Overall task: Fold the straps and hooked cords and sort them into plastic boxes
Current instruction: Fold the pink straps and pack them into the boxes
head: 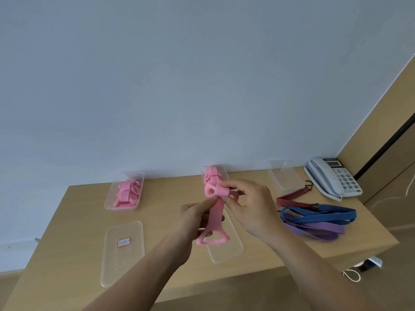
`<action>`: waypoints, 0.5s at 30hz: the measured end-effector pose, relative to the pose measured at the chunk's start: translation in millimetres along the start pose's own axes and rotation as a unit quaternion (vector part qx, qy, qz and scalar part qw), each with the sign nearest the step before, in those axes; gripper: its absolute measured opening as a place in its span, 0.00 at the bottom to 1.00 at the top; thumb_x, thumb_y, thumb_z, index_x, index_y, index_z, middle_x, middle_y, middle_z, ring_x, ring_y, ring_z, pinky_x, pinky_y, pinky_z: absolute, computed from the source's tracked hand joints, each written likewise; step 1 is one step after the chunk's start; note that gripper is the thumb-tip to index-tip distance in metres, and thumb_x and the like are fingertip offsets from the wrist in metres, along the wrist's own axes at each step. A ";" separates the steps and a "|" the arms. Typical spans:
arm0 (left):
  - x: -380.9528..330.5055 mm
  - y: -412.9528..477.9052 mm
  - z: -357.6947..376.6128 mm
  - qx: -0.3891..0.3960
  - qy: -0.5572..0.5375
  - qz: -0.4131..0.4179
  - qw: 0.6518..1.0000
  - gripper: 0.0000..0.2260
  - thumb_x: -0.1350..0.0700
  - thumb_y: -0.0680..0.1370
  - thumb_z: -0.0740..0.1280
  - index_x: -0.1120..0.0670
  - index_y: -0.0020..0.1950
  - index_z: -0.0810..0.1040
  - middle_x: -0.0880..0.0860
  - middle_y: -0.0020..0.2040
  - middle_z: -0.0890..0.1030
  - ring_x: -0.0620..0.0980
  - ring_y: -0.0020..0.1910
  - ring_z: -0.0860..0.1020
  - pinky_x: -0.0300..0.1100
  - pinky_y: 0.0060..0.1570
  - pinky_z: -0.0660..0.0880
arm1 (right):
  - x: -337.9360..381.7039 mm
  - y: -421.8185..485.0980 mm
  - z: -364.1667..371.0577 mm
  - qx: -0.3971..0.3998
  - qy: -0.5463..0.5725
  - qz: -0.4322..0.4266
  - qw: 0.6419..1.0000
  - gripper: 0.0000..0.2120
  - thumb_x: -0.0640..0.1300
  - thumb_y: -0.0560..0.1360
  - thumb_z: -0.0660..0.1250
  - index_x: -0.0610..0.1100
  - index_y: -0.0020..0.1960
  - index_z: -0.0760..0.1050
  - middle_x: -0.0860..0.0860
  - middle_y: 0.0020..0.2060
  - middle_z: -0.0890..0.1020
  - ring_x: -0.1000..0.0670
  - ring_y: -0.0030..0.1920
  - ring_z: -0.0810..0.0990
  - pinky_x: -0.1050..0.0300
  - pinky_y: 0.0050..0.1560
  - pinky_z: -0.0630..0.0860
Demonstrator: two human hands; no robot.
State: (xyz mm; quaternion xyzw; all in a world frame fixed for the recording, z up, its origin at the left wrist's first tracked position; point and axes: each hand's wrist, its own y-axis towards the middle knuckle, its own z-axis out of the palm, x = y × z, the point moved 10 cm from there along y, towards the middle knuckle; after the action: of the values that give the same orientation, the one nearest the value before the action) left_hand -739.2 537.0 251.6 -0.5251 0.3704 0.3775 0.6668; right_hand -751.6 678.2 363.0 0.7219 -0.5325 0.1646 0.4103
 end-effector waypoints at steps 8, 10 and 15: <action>-13.0 -10.2 -16.1 0.054 -0.012 0.040 0.998 0.21 0.38 0.73 0.73 0.55 0.50 0.88 0.53 0.44 0.88 0.48 0.40 0.82 0.42 0.40 0.78 | 40.6 -17.8 16.8 -0.039 -0.057 -0.104 0.992 0.11 0.34 0.68 0.77 0.45 0.48 0.86 0.55 0.45 0.85 0.52 0.49 0.80 0.56 0.52 0.78; -11.6 -11.6 -21.5 0.063 -0.008 0.044 0.997 0.18 0.40 0.75 0.73 0.55 0.50 0.88 0.54 0.45 0.88 0.48 0.40 0.83 0.43 0.42 0.78 | 47.8 -21.7 18.6 -0.042 -0.051 -0.110 0.992 0.10 0.32 0.69 0.75 0.45 0.46 0.86 0.54 0.44 0.85 0.52 0.51 0.81 0.56 0.53 0.78; 0.4 -10.6 -29.7 0.077 -0.002 0.046 0.996 0.13 0.50 0.81 0.69 0.58 0.51 0.87 0.59 0.49 0.88 0.50 0.41 0.82 0.44 0.42 0.79 | 32.9 -23.8 14.9 -0.042 -0.047 -0.004 0.998 0.13 0.36 0.73 0.72 0.47 0.55 0.83 0.58 0.50 0.83 0.55 0.53 0.79 0.61 0.55 0.75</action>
State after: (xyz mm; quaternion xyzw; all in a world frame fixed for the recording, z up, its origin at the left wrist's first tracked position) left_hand -732.4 506.2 250.5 -0.4539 0.4203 0.3793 0.6881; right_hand -720.7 648.2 366.2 0.7126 -0.5548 0.1066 0.4159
